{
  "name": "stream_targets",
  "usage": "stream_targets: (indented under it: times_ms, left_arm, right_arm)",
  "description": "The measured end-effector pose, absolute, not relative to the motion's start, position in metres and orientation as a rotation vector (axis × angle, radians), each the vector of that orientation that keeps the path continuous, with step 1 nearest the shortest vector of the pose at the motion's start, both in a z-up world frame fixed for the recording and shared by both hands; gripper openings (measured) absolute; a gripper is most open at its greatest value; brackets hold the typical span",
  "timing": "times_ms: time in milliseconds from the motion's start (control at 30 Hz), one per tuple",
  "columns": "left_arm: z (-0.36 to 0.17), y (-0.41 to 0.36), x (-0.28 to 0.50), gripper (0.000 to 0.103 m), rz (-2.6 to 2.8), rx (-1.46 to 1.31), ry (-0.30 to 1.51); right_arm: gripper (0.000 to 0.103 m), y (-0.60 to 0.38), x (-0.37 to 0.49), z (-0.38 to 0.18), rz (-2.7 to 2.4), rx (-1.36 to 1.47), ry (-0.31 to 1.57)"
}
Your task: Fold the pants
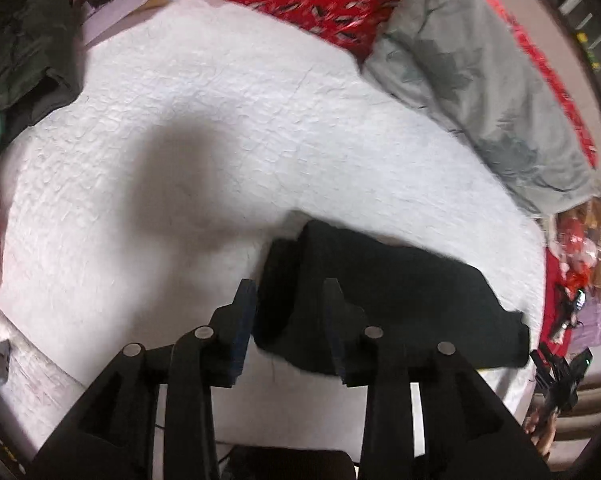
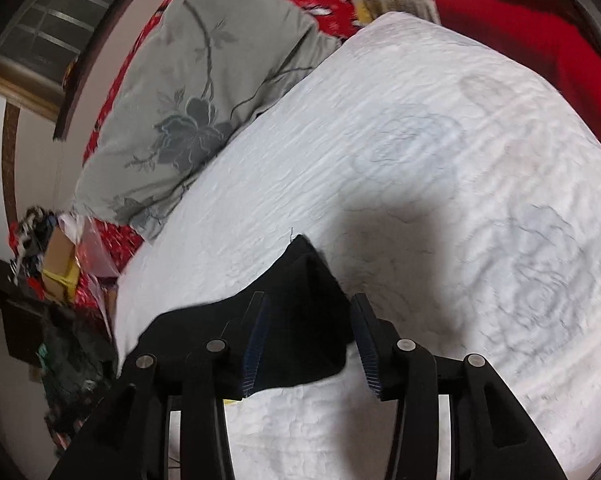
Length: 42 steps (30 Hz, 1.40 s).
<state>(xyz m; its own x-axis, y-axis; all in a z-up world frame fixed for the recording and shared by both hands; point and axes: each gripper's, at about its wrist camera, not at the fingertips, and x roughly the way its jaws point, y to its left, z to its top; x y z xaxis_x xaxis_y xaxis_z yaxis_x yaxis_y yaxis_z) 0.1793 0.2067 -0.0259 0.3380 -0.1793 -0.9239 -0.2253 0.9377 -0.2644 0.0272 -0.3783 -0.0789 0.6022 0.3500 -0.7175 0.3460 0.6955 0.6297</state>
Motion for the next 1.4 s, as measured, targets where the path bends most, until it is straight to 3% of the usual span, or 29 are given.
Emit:
stream_targets:
  times_ms: [333, 467, 500, 533, 567, 600, 767, 967, 1233, 1333, 1400]
  left_arm:
    - [-0.060, 0.179, 0.221, 0.034, -0.077, -0.353, 1.386]
    - [-0.064, 0.177, 0.219, 0.036, -0.112, -0.427, 1.365]
    - [-0.065, 0.176, 0.217, 0.032, -0.103, -0.437, 1.346]
    - [-0.065, 0.175, 0.215, 0.026, -0.093, -0.446, 1.328]
    - [-0.064, 0.173, 0.213, 0.010, -0.090, -0.448, 1.324]
    - [-0.063, 0.173, 0.210, 0.007, -0.081, -0.449, 1.324]
    - [-0.043, 0.193, 0.194, 0.007, -0.033, -0.460, 1.222]
    - [-0.070, 0.191, 0.197, 0.007, 0.025, -0.399, 1.295]
    - [-0.048, 0.209, 0.181, 0.008, -0.012, -0.515, 1.267]
    - [-0.034, 0.211, 0.158, 0.011, -0.018, -0.522, 1.236]
    - [-0.029, 0.204, 0.138, 0.022, -0.062, -0.550, 1.222]
  right_arm:
    - [0.046, -0.371, 0.050, -0.096, -0.012, 0.762, 1.029]
    - [0.046, -0.365, 0.059, -0.102, -0.005, 0.735, 1.044]
    - [0.043, -0.361, 0.062, -0.103, -0.005, 0.707, 1.048]
    - [0.029, -0.357, 0.065, -0.104, 0.004, 0.687, 1.055]
    - [0.015, -0.351, 0.069, -0.104, 0.013, 0.651, 1.068]
    - [0.005, -0.346, 0.072, -0.103, 0.010, 0.617, 1.079]
    - [0.005, -0.346, 0.077, -0.057, 0.088, 0.671, 0.879]
    - [0.006, -0.347, 0.083, -0.103, -0.026, 0.620, 1.046]
    - [0.027, -0.356, 0.054, -0.084, 0.009, 0.726, 0.966]
    - [0.028, -0.355, 0.032, -0.072, 0.050, 0.743, 0.936]
    - [0.031, -0.349, 0.021, -0.069, 0.082, 0.766, 0.932]
